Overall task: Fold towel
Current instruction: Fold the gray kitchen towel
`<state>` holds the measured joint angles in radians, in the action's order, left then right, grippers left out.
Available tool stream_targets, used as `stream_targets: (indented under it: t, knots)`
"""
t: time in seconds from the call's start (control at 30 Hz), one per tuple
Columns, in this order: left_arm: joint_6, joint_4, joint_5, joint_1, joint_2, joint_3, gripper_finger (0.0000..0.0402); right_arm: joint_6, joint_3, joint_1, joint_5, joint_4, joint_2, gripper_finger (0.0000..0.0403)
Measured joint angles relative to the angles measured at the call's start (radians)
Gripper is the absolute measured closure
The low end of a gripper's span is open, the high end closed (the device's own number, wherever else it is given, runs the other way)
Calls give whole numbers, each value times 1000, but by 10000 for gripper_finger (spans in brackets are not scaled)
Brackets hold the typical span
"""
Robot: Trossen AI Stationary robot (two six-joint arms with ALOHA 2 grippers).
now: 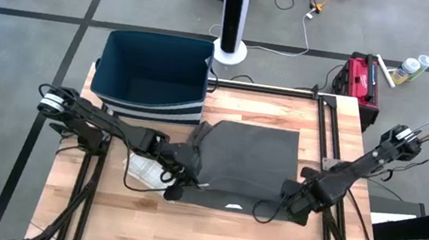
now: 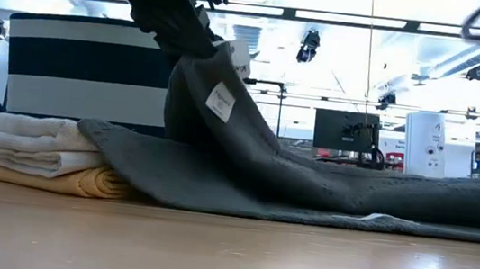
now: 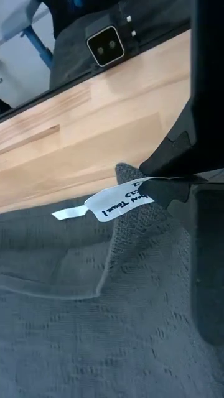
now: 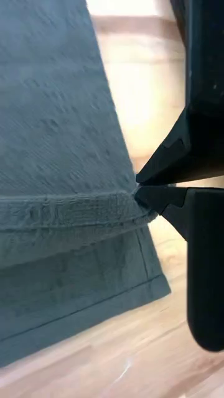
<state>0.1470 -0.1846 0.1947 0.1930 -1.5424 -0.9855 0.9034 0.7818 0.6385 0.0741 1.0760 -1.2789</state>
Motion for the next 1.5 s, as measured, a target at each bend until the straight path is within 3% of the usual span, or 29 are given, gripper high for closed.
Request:
stream_targets:
  t: [0.4, 0.7, 0.87, 1.0, 1.13, 1.23, 1.4, 1.5]
  knots:
    - [80, -11, 58, 75, -2, 0, 370, 111, 0, 62, -51, -127, -168, 392]
    - [148, -79, 57, 95, 1, 0, 316, 214, -1, 74, -210, -162, -205, 297]
    - [152, -191, 43, 94, 18, -37, 283, 224, 21, 77, -231, -185, -182, 252]
    - [123, -194, -55, 95, 21, -78, 270, 206, 61, 80, -171, -185, -167, 236]
    - [51, -111, -166, 98, 9, -80, 267, 163, 78, 79, 10, -189, -167, 236]
    - [26, -63, -187, 98, -31, -73, 270, 148, 65, 76, 134, -203, -181, 242]
    - [14, 1, -221, 98, -141, -72, 285, 143, 40, 71, 150, -227, -228, 252]
    - [-3, -1, -236, 96, -221, -81, 296, 143, 27, 85, 89, -281, -272, 256]
